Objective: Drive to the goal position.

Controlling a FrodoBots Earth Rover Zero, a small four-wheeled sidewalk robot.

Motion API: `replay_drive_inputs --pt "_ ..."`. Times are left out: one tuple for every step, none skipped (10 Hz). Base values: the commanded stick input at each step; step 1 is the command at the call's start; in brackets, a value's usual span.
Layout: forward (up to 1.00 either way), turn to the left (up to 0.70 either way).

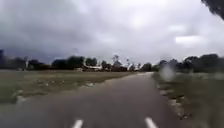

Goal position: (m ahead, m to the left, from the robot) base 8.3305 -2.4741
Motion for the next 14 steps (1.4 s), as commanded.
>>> replay_drive_inputs --pt "0.84 0.03" --pt "0.84 0.03" --pt "0.84 0.03" --pt "0.84 0.03" --pt "0.84 0.03" --pt "0.84 0.03" --pt "0.84 0.03" --pt "0.84 0.03" --pt "0.84 0.03" --pt "0.84 0.03" --pt "0.84 0.03" --pt "0.84 0.03" --pt "0.84 0.03" --pt "0.84 0.03"
